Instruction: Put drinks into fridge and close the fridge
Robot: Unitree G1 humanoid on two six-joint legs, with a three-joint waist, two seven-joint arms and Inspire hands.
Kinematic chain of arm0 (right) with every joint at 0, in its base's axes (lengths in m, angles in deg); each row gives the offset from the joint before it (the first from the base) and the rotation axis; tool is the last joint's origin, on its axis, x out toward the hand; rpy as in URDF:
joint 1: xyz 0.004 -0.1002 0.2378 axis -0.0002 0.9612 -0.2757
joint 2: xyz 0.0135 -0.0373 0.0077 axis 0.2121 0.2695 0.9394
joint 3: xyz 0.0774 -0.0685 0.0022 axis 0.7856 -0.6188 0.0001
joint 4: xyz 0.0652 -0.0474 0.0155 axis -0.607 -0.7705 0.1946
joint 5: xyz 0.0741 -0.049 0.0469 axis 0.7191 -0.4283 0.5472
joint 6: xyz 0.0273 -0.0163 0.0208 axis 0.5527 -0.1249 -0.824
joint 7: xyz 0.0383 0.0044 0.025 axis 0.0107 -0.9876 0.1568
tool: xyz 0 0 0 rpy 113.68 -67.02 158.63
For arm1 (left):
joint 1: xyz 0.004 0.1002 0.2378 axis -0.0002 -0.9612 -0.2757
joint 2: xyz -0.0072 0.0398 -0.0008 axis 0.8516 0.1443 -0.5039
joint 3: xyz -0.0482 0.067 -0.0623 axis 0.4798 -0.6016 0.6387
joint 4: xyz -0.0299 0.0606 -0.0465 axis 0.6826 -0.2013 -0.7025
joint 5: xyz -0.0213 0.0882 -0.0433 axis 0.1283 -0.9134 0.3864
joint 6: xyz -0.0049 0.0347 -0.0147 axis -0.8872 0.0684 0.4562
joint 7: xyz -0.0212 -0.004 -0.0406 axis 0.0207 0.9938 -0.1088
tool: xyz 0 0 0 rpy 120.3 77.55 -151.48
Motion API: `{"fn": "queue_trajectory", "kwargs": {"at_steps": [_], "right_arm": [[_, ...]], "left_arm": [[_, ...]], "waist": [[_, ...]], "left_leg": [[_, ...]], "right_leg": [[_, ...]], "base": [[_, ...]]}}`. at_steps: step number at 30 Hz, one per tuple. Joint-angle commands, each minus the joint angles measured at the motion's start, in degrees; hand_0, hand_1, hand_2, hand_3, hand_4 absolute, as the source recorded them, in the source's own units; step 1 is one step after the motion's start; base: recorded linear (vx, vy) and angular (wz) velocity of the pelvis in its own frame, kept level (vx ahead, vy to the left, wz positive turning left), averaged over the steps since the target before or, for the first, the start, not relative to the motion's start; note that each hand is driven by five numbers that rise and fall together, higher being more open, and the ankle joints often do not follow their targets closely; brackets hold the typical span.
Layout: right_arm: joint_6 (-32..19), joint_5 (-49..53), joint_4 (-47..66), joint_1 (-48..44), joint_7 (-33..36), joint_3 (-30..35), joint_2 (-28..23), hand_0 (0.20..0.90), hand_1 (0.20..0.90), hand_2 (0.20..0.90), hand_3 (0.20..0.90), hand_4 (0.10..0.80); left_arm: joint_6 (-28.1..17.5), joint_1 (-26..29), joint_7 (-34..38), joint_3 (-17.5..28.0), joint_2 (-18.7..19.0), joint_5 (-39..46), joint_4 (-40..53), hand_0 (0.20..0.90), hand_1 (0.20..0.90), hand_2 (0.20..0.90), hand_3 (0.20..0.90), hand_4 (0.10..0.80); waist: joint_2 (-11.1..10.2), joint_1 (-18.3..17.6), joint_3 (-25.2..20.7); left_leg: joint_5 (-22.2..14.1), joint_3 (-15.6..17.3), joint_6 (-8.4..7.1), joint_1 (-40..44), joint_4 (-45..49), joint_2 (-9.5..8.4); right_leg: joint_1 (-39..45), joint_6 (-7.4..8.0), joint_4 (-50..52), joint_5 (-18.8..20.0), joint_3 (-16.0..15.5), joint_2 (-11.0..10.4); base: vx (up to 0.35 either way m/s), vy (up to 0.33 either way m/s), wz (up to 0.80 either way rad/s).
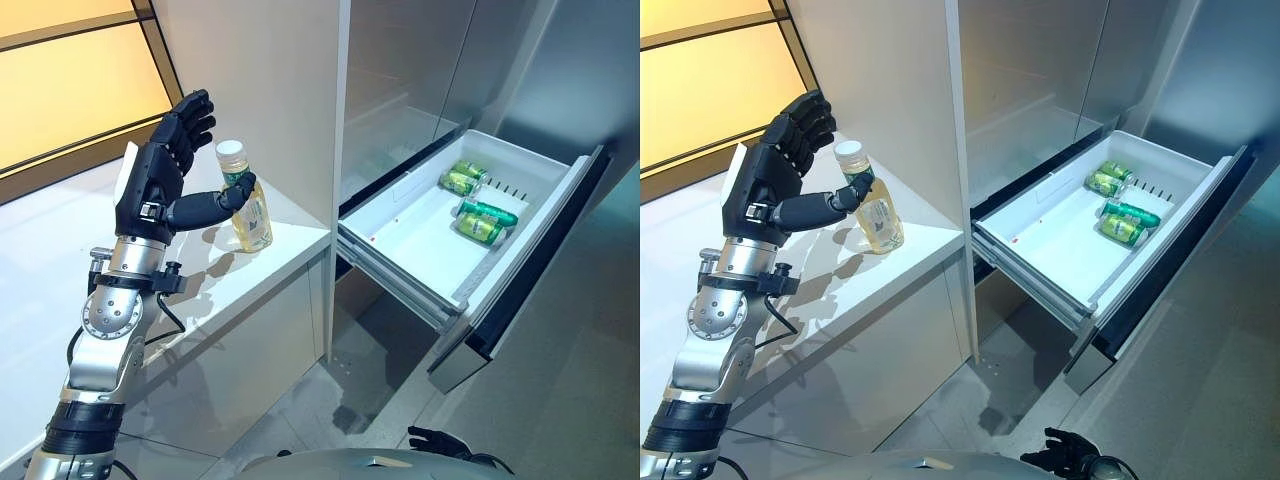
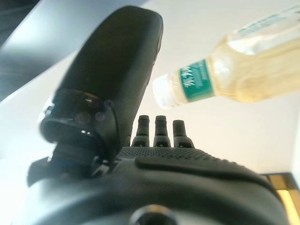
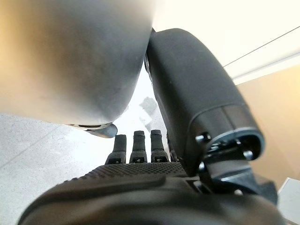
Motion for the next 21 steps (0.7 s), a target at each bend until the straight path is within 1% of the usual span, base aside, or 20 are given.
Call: {"fn": "queue_trajectory", "kwargs": {"at_steps": [1, 11, 21], "right_arm": [[0.1, 0.8, 1.5, -1.1, -0.5, -0.5, 2.0, 0.9, 0.9, 0.9, 0.9, 0.8], [1.7, 0.8, 2.5, -1.1, -0.5, -0.2, 1.9, 0.9, 0.9, 0.9, 0.9, 0.8], [2.2, 0.9, 2.7, -1.1, -0.2, -0.2, 2.0, 0.9, 0.9, 0.9, 0.9, 0.8]], "left_arm": [[-2.8, 5.4, 2.7, 5.2, 0.9, -1.8, 2.0, 0.9, 0.9, 0.9, 0.9, 0.8], [2.8, 4.9, 1.7, 4.6, 0.7, -1.9, 1.2, 0.9, 0.9, 0.9, 0.9, 0.8], [5.8, 5.2, -0.4, 3.8, 0.7, -0.2, 1.1, 0.9, 0.9, 0.9, 0.9, 0.8]], "waist": [[-0.6, -0.5, -0.2], [-0.5, -0.7, -0.2], [-0.3, -0.7, 0.0]], "left_leg": [[-3.4, -4.3, 4.71, -1.1, 0.1, -5.89], [-3.2, -3.8, 4.67, -0.9, 0.1, -5.79], [-3.2, -3.8, 4.68, -0.8, 0.1, -5.79]], "right_leg": [[-0.4, -1.61, 1.4, -0.7, 0.7, 3.2], [-0.3, -1.57, 1.5, -0.6, 0.7, 3.2], [-0.2, -1.47, 1.6, -0.6, 0.5, 3.1]], "base": [[0.0, 0.0, 0.0], [0.0, 0.0, 0.0], [0.0, 0.0, 0.0]]}}
